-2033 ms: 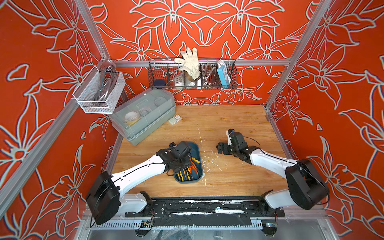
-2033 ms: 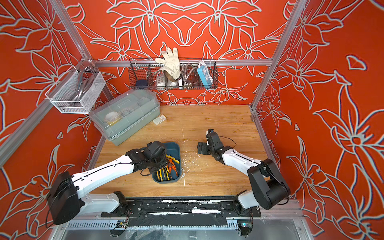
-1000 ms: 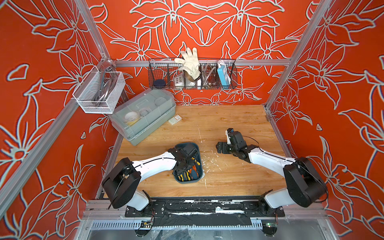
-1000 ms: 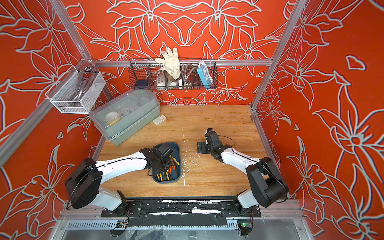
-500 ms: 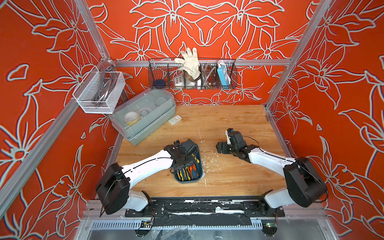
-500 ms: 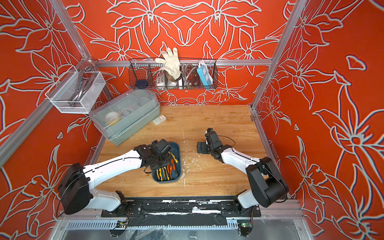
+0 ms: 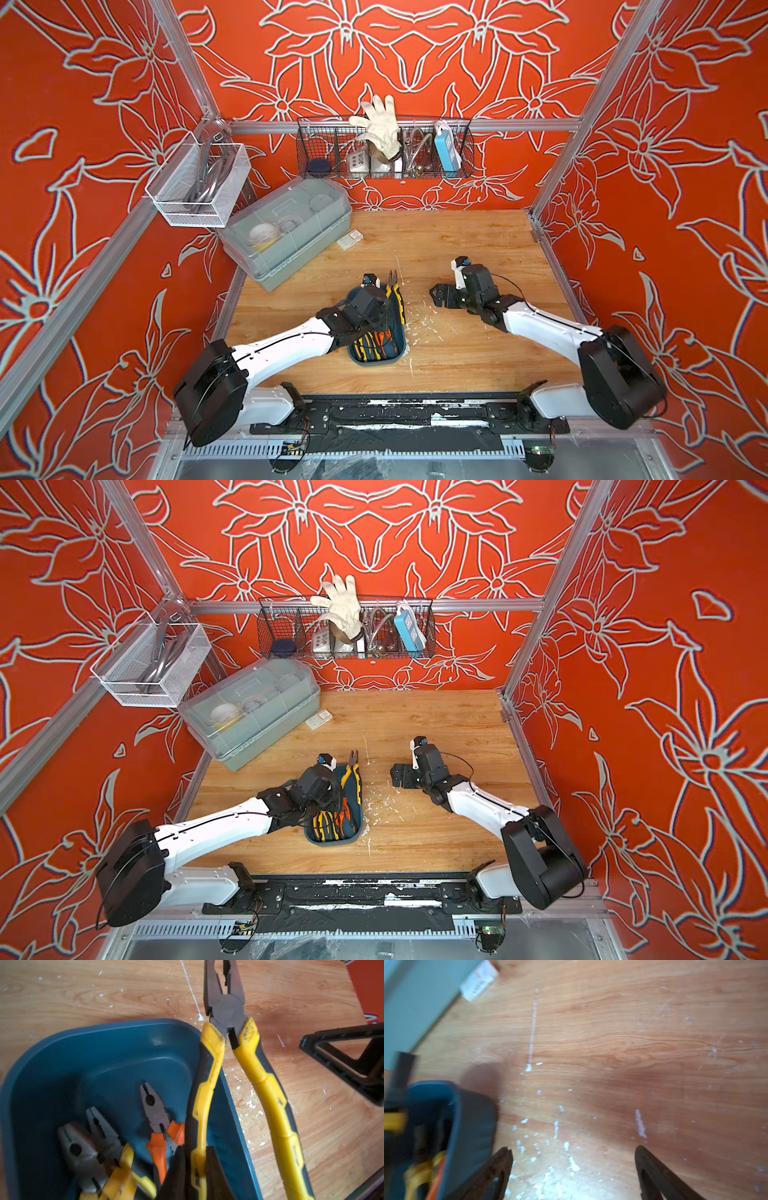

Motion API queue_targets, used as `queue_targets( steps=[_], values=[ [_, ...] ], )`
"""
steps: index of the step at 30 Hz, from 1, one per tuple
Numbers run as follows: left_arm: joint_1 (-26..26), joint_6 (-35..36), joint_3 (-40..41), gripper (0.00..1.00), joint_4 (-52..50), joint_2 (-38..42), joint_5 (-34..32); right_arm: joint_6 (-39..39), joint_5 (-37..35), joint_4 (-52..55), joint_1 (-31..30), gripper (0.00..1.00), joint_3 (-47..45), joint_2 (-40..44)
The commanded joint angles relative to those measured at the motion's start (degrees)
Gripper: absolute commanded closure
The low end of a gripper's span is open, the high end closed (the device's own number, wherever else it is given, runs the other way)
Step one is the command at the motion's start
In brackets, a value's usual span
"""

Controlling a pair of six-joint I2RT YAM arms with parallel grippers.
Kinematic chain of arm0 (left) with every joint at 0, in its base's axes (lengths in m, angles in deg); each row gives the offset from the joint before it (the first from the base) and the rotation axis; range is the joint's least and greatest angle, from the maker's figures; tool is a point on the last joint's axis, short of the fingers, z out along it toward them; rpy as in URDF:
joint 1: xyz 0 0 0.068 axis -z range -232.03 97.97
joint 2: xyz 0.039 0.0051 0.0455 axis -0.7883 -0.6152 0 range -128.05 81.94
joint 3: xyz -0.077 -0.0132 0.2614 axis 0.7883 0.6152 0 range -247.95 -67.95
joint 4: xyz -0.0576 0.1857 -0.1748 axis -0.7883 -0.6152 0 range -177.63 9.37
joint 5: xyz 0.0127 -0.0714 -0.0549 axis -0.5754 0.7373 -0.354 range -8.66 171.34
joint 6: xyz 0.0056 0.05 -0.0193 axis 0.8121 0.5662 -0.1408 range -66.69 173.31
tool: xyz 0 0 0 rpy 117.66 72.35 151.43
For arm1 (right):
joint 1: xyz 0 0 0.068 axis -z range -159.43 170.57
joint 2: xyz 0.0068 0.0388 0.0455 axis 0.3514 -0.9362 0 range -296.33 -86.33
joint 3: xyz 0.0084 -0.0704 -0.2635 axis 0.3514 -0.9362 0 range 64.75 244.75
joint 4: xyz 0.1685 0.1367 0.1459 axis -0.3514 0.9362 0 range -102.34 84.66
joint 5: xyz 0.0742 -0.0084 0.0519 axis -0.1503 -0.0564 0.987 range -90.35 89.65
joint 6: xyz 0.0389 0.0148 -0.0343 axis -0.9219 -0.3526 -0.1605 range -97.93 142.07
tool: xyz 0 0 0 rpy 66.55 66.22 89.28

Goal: Take the pliers out of the storage box
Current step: Place the pliers at the center of the board.

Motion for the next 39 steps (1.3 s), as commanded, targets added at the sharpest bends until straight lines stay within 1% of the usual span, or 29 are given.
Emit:
queue_targets(
  steps=[1,2,4,5,7,8,11,13,16,23,28,37,39],
  values=[
    [0.0,4.8,2.6,1.0,15.4,4.0,-0.1,-2.9,10.2,-9.0,-0.4,0.05,-3.1,3.2],
    [0.1,4.2,3.3,1.0,15.2,4.8,-0.4,-4.0,14.1,-12.4,-0.4,0.05,-4.0,3.5],
    [0.0,3.4,5.9,1.0,18.0,6.3,1.0,-6.3,21.5,-17.4,-0.3,0.05,-4.3,2.6],
    [0.0,3.1,7.4,1.0,19.7,7.0,1.6,-7.5,25.1,-19.3,-0.3,0.05,-3.8,1.3],
    [0.0,1.6,9.3,1.0,21.4,7.7,1.0,-10.2,30.9,-24.0,-0.4,0.08,-3.3,-1.8],
    [0.0,1.1,9.7,1.0,21.6,7.8,0.6,-11.8,33.2,-26.9,-0.4,0.1,-3.3,-3.5],
    [0.1,0.8,9.4,1.0,22.0,6.6,1.4,-15.3,36.8,-32.4,-0.6,0.16,-3.0,-7.4],
    [0.1,0.7,8.3,1.0,21.4,5.1,2.8,-15.7,37.5,-33.1,-1.0,0.19,-2.4,-9.0],
    [0.1,0.2,7.1,1.0,21.1,3.1,5.0,-15.2,37.3,-32.6,-1.9,0.21,-1.8,-9.8],
    [0.1,-0.1,5.8,1.0,20.9,1.3,8.7,-13.7,36.7,-30.3,-3.5,0.26,-0.1,-11.6],
    [0.2,-0.1,5.0,1.0,20.4,0.4,10.2,-13.2,36.2,-29.2,-4.7,0.31,1.4,-14.0],
    [0.7,0.9,4.6,1.0,20.2,-0.1,10.8,-12.7,36.4,-29.1,-5.9,0.47,2.5,-16.3],
    [0.7,1.2,4.6,1.0,20.3,-0.1,10.7,-12.8,36.6,-29.4,-6.0,0.53,2.6,-16.7]
  ],
)
